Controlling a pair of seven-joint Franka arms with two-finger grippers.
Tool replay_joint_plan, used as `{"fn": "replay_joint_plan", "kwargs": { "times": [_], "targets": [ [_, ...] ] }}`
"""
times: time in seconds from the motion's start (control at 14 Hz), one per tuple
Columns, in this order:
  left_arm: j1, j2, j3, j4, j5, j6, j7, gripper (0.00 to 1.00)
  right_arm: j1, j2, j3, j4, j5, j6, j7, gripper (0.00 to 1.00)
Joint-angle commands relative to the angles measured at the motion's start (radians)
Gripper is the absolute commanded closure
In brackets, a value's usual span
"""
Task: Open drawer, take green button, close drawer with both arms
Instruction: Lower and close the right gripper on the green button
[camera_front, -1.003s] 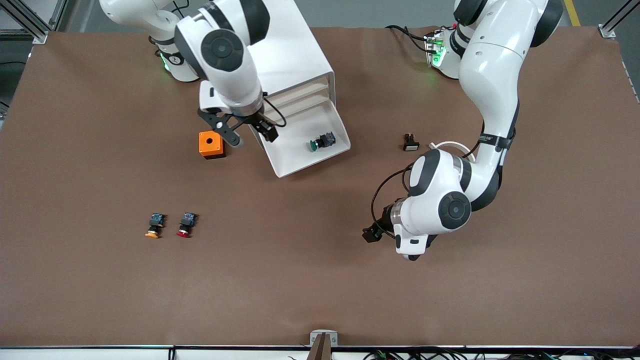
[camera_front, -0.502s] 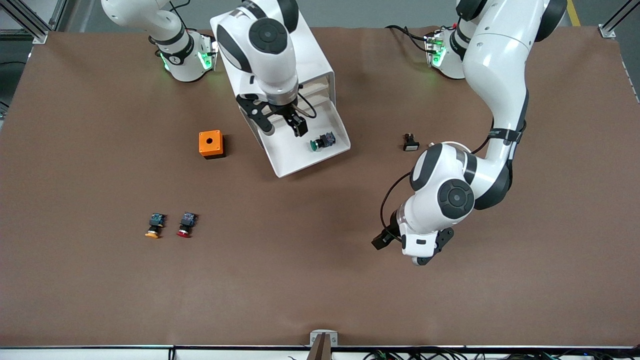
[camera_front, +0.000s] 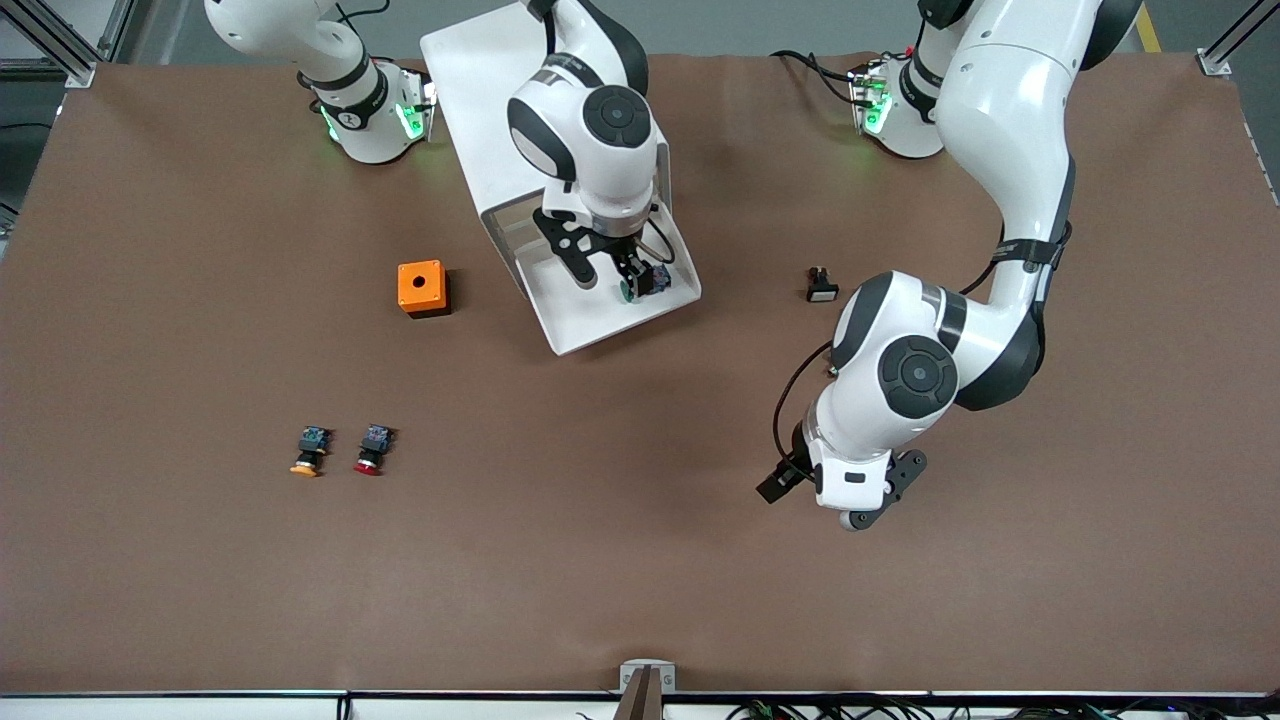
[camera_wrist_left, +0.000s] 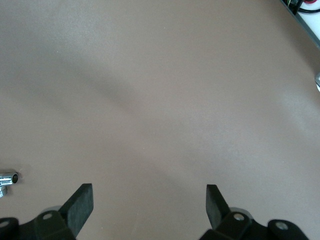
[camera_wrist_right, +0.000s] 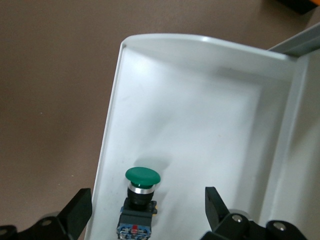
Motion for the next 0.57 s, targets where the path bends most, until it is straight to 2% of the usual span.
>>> {"fn": "replay_joint_plan", "kwargs": {
  "times": [0.0,0.5],
  "targets": [
    [0.004,-0.028,-0.001,-0.038,0.022,0.001,-0.015,0.01,0.03,0.041,-0.011,0.033,-0.022,0.024,0.057,0.0],
    [0.01,-0.027,0.0,-0.038,0.022,0.001,-0.013,0.01,0.049,0.147,-0.009,0.111,-0.018,0.03,0.107,0.01]
  ]
}}
